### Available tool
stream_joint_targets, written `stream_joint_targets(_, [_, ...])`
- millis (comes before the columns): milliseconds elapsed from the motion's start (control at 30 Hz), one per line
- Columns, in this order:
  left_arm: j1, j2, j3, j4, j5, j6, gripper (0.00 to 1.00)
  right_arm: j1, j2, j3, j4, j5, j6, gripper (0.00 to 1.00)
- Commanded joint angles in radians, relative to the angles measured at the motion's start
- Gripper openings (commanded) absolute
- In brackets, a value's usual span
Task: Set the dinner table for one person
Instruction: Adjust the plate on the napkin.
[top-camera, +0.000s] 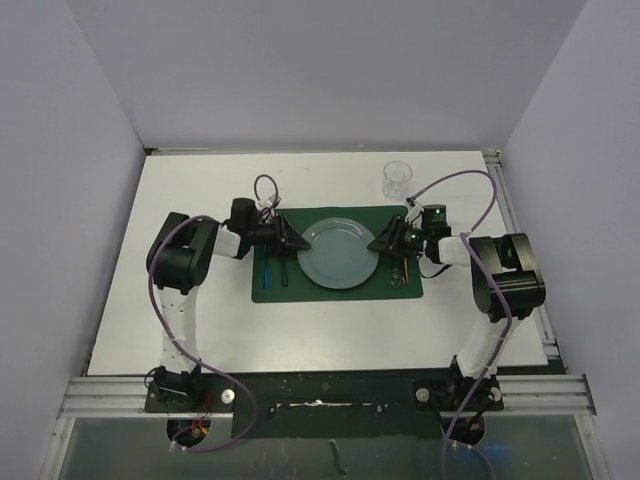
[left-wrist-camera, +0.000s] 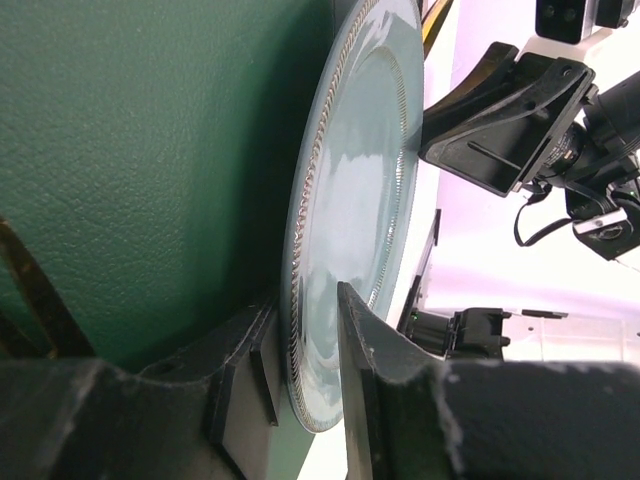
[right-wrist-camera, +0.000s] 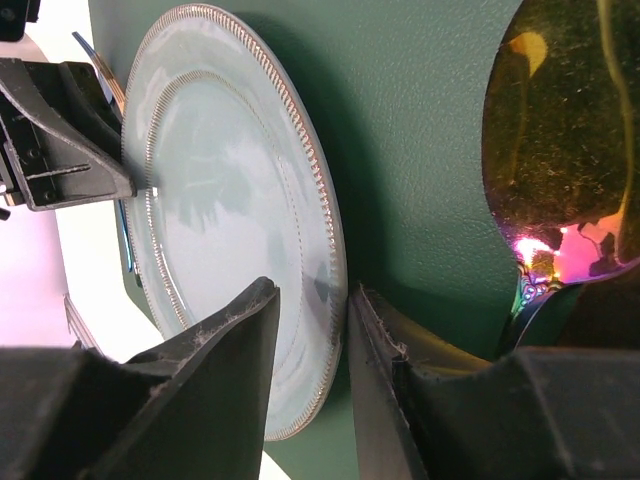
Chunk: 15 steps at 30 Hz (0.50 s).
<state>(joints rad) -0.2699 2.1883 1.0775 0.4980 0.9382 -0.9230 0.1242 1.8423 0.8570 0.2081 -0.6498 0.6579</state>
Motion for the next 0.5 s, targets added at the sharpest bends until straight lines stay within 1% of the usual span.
stream_joint_targets(0, [-0.022,-0.043,0.021,-0.080,-0.013,0.075,0.25,0.018,-0.039,0.010,0.041,-0.052,-0.012,0.33])
stream_joint_targets(267, [-0.010,-0.062,0.040,-0.187,-0.044,0.144,0.25,0.023,-0.034,0.017,0.037,-0.055,-0.013,0.34])
stream_joint_targets(467, [-0.009,-0.069,0.061,-0.300,-0.105,0.218,0.29,0.025,-0.036,0.019,0.032,-0.056,-0.017,0.46])
